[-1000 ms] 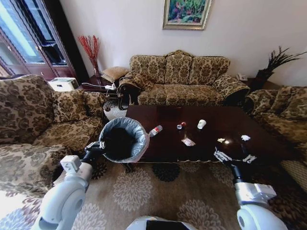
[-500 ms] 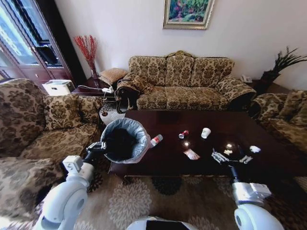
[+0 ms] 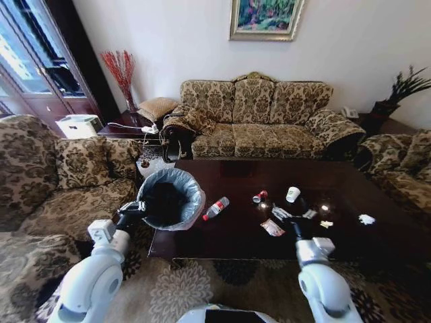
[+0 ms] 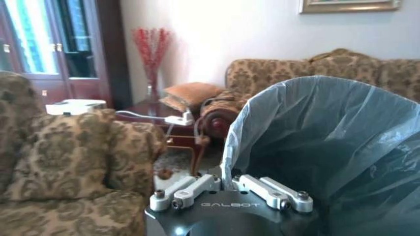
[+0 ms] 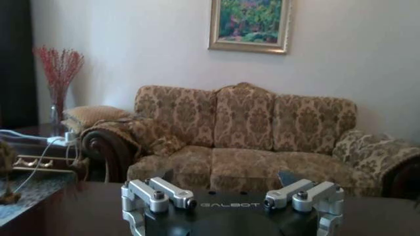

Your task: Move to the front of the table and place the trash on the table into the trash bin.

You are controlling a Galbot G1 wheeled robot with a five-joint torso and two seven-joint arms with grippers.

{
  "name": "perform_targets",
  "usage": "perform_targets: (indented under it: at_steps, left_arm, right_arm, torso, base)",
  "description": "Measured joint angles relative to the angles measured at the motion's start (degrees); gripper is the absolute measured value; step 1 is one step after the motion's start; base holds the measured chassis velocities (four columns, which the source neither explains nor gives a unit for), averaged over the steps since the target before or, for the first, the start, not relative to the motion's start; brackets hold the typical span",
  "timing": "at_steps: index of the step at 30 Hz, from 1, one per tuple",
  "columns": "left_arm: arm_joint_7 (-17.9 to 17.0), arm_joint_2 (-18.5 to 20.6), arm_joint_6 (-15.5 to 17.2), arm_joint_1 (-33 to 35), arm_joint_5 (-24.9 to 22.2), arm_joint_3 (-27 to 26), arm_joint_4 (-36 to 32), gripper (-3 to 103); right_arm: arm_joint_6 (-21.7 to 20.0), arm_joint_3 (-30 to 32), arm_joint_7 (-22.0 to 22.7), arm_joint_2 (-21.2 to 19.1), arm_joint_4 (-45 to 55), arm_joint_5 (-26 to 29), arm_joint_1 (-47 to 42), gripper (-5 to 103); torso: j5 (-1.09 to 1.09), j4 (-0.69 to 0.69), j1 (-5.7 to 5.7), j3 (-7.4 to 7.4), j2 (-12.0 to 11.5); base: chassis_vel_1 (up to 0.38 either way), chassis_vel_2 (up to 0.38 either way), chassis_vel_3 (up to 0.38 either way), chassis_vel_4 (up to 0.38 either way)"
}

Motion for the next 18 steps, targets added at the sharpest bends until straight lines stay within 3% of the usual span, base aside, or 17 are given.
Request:
perform_targets:
  at_steps: [2,5,9,12,14,18]
  left_arm:
    - [-0.3,-0.3,-1.7,-0.5,1.7,-1.1,1.9,2]
    - [-0.3,0.1,-2.5,-1.9,3.0,-1.0,3.9,2]
    - [0.3,2.4,-3.4,-4.4,3.9,0.3,8.1,2]
    - [0.5,3.6,-3.7,-5.1,3.6,0.5,9.9,2]
    - [0.7,4.0,-4.0,-5.1,3.2,-0.4,10.8,2]
    - [0.9,3.9,-4.3,-4.8,2.6,-1.7,10.9,2]
  right_arm:
    - [-0.8,-1.2,-0.6,-2.6,-2.7,3.5,2.3,100]
    - [-1.3,-1.8,-0.7,-3.5,-4.4,6.2,3.2,100]
    - [-0.7,-3.8,-0.4,-4.0,-8.5,9.1,5.4,100]
    - [-0.8,-6.6,0.3,-4.1,-12.2,11.3,9.0,100]
    - [-0.9,-11.3,2.4,-3.7,-17.0,13.3,14.7,100]
    - [-0.9,-15.6,3.2,-3.2,-20.9,13.1,19.6,100]
  torso:
    - [-0.01,-0.01,0.02,0.0,-0.1]
    - [0.0,0.0,0.05,0.0,-0.1]
    - [-0.01,-0.09,0.07,-0.01,-0.1]
    - [-0.01,-0.08,0.04,-0.03,-0.1]
    - [-0.01,0.0,0.01,-0.06,-0.2]
    - [0.02,0.04,0.01,-0.06,-0.2]
  base:
    - [0.028,0.0,-0.012,0.013]
    - [0.0,0.0,0.0,0.0]
    - [0.0,0.0,0.0,0.0]
    - [0.0,0.0,0.0,0.0]
    - [0.0,0.0,0.0,0.0]
    - [0.0,0.0,0.0,0.0]
